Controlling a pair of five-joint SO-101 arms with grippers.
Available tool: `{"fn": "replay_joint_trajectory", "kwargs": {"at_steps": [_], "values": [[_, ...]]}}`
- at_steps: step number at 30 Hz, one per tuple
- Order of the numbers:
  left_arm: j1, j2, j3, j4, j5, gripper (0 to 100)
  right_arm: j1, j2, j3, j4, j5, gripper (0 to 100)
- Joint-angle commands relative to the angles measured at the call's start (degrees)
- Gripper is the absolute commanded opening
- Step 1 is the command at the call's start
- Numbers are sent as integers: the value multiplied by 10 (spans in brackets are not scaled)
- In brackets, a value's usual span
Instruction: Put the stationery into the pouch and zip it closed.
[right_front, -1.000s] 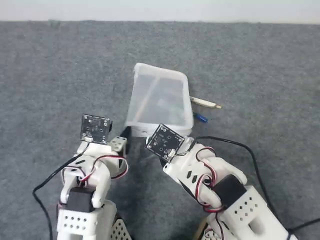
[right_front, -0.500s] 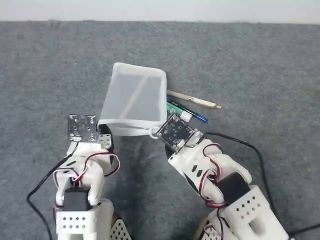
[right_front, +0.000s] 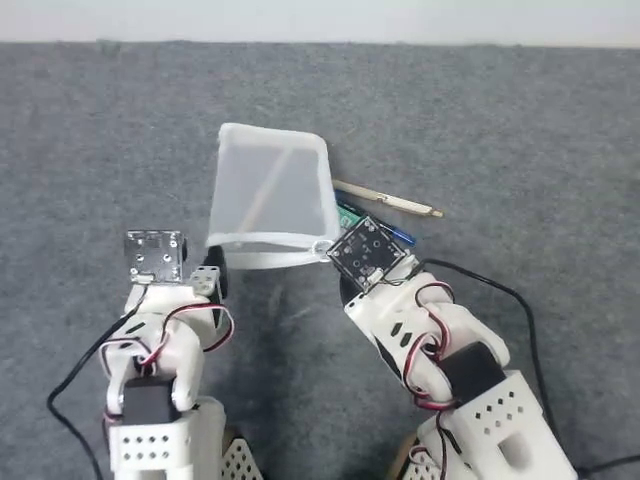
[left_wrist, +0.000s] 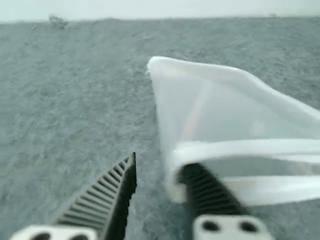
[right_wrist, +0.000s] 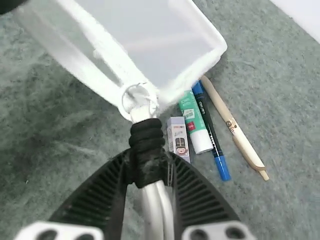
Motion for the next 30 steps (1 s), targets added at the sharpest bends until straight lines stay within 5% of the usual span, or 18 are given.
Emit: {"fn": "replay_joint_trajectory", "kwargs": {"at_steps": [1,14,23,30], "values": [[-31,-7,-39,4,71,303,10,-22,-45,25,-4,8],[22,-4,6,-44,19,288,8,-58,-76,72,11,7],[47,-3,15,-55,0,272,-60,-177,-74,138,14,7],[54,-4,-2,-55,-1,77,-60,-179,-70,140,23,8]]}}
